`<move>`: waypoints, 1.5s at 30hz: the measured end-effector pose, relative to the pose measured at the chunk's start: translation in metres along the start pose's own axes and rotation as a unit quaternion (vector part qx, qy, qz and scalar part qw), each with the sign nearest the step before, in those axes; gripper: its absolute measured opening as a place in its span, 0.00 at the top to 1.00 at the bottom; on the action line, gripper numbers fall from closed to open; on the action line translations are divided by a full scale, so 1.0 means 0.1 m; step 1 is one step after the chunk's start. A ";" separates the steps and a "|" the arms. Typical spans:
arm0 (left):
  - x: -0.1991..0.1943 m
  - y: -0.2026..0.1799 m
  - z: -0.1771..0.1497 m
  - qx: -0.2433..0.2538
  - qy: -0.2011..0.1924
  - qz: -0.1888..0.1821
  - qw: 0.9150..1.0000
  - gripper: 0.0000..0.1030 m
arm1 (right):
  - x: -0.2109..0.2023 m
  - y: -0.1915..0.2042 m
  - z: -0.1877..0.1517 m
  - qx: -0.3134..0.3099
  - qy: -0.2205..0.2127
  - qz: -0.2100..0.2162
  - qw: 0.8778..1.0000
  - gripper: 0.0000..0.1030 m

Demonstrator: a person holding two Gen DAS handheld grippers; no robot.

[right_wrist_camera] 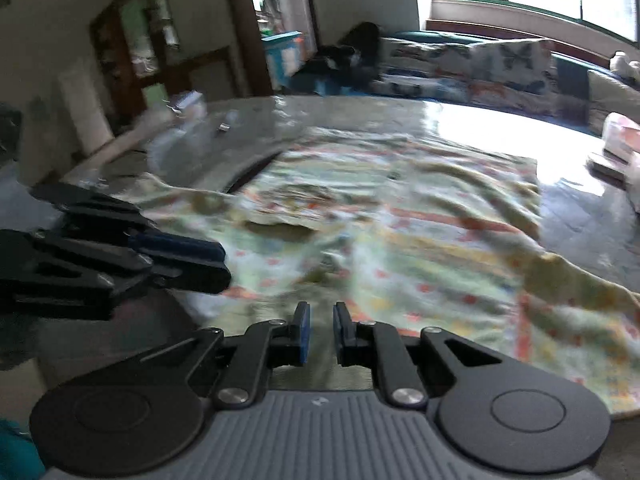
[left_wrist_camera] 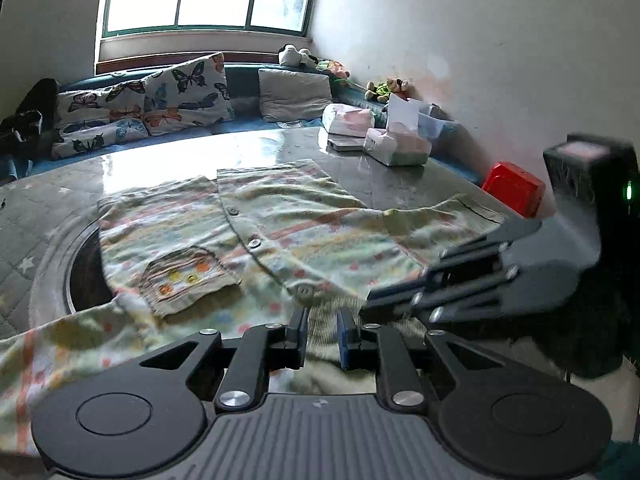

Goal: Fold clothes

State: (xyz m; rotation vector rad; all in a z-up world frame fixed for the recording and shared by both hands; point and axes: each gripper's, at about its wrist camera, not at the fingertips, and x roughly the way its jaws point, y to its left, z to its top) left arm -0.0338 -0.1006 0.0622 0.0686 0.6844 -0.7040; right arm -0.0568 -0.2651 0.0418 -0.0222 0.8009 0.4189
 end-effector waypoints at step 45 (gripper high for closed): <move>0.62 -0.20 -0.09 -0.009 0.041 0.006 0.999 0.83 | -0.78 -2.07 -0.73 0.253 -0.085 -0.300 0.916 0.80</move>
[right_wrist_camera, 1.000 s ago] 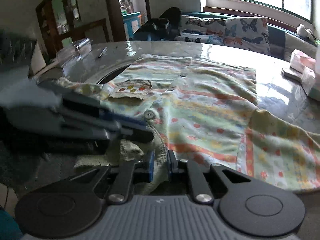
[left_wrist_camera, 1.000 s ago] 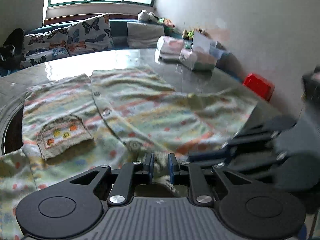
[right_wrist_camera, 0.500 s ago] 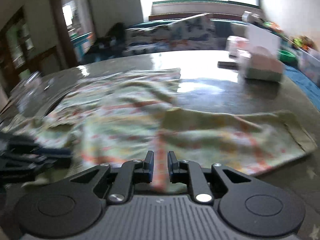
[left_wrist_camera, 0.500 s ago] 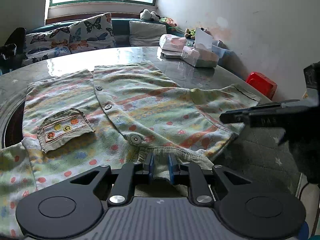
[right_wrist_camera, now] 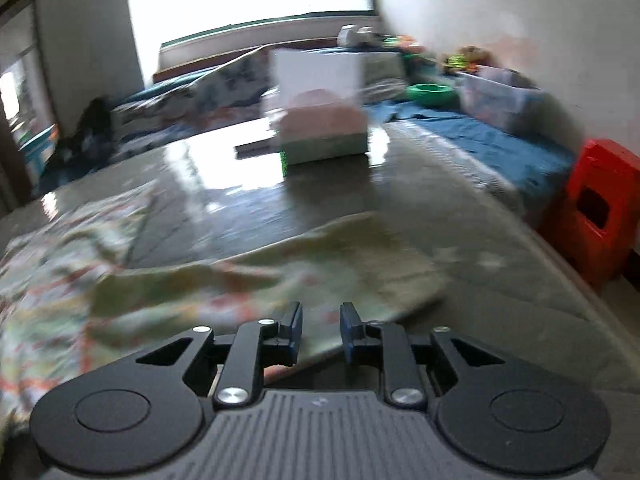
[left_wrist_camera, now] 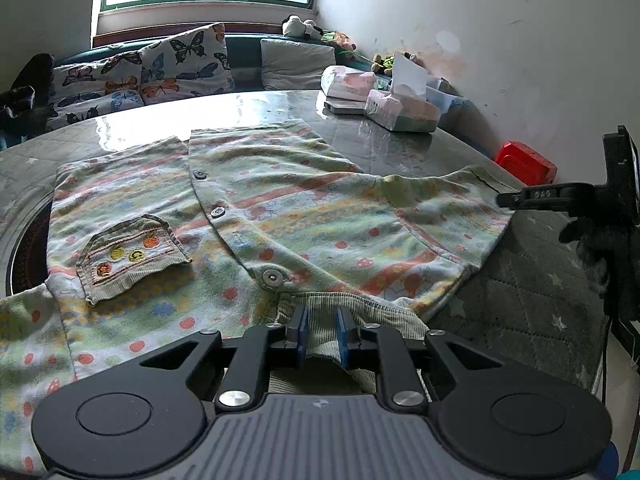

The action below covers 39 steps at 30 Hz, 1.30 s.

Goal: Fold clothes

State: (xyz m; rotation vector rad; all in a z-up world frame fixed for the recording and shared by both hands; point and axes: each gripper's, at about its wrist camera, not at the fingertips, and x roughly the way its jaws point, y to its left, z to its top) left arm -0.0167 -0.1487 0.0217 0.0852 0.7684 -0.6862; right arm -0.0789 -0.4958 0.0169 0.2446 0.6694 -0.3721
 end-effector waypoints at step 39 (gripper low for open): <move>-0.12 -0.04 0.10 0.003 -0.010 0.020 1.000 0.62 | -0.41 -0.06 0.24 0.033 -0.079 0.038 0.996 0.94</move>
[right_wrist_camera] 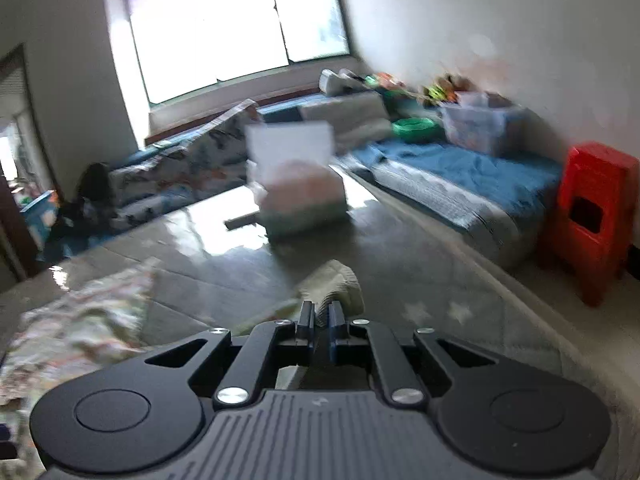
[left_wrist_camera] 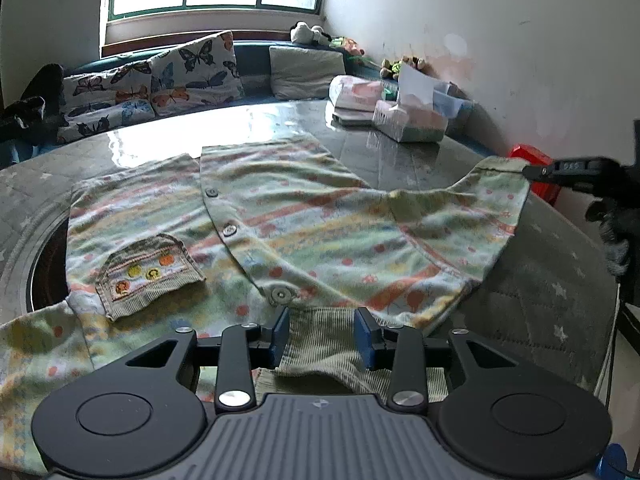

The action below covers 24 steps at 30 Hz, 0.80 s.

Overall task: Fold clothes
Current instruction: 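Grasp the sleeve cuff with the right gripper and lift it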

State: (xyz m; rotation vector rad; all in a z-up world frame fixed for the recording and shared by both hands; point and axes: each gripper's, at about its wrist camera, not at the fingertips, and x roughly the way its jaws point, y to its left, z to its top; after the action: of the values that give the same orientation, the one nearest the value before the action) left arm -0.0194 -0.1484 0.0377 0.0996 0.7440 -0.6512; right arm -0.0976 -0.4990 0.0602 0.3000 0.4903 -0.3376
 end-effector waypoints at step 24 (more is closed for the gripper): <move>-0.47 0.53 -0.27 -0.079 -0.042 0.046 0.995 0.56 | -0.23 2.57 -0.29 -0.215 0.056 0.290 0.931 0.94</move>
State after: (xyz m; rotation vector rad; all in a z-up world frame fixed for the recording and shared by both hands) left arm -0.0305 -0.0734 0.0409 -0.0389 0.7027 -0.5045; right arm -0.0294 -0.2513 0.0983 0.0270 0.5499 0.3662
